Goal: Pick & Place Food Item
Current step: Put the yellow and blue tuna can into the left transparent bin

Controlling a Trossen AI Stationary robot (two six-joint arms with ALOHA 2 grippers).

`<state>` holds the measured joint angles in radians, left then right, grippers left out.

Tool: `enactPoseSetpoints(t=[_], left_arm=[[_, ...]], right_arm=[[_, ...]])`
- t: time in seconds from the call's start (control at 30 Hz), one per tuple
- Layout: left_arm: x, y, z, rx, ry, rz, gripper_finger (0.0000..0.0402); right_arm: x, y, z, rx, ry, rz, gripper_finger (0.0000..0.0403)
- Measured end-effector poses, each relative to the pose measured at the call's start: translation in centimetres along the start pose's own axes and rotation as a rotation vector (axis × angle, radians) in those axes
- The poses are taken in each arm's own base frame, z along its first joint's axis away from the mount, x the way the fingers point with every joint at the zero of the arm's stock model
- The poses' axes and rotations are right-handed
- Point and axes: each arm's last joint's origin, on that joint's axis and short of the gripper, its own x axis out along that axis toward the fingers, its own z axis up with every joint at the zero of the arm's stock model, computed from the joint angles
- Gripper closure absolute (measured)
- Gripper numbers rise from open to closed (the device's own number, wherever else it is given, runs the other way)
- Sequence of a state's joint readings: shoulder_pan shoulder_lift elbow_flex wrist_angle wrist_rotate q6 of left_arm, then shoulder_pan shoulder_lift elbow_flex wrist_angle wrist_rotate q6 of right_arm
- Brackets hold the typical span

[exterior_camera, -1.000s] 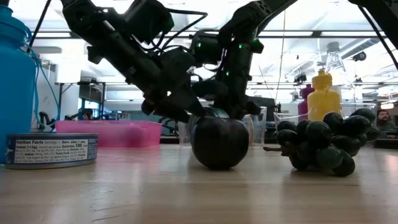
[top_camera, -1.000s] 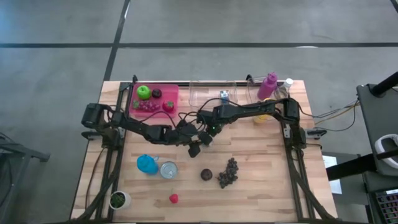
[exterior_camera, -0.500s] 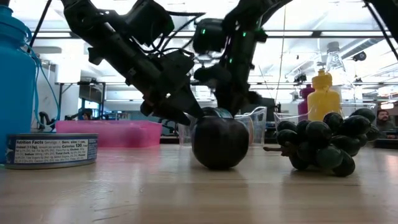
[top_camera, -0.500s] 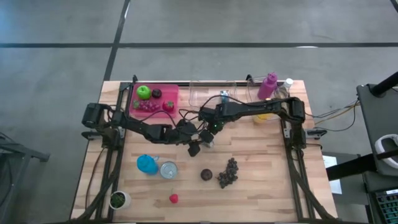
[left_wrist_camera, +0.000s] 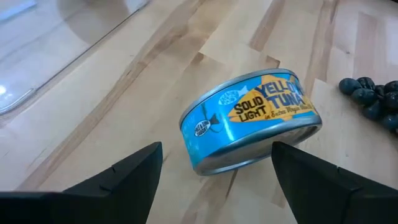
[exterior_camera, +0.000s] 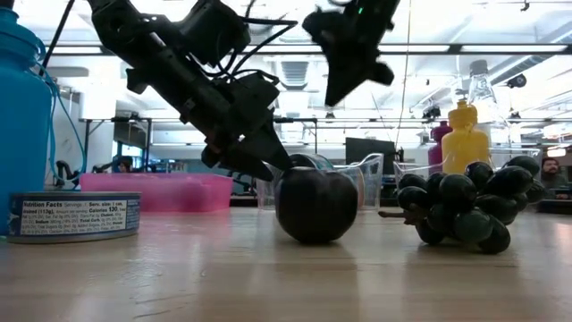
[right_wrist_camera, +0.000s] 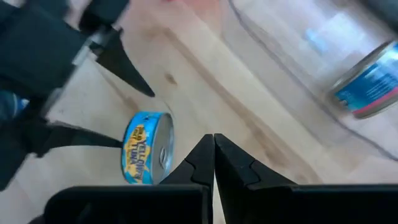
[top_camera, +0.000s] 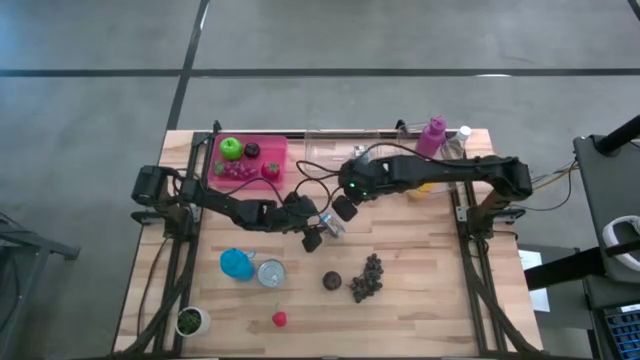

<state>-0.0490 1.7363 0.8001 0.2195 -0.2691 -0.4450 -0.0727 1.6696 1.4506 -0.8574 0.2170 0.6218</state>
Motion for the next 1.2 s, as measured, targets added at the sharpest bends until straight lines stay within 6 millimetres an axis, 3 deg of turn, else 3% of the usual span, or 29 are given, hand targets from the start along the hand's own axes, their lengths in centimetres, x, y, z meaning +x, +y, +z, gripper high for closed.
enactPoseSetpoints(t=[0.3, 0.63, 0.9, 1.2], left_arm=[[0.1, 0.3, 0.1, -0.002, 0.000, 0.008, 0.0112], [0.1, 0.3, 0.1, 0.047, 0.002, 0.003, 0.0113], [0.1, 0.5, 0.2, 0.077, 0.001, 0.007, 0.0112], [0.2, 0.5, 0.2, 0.078, 0.005, 0.001, 0.0124]], right_arm=[[-3.7, 2.3, -2.1, -0.083, -0.079, 0.052, 0.0394], [-4.3, 3.1, -2.9, -0.049, -0.081, 0.073, 0.0382], [-4.1, 3.4, -3.1, -0.050, -0.054, 0.099, 0.0304], [-2.6, 4.2, -3.5, -0.078, 0.011, 0.117, 0.0200]])
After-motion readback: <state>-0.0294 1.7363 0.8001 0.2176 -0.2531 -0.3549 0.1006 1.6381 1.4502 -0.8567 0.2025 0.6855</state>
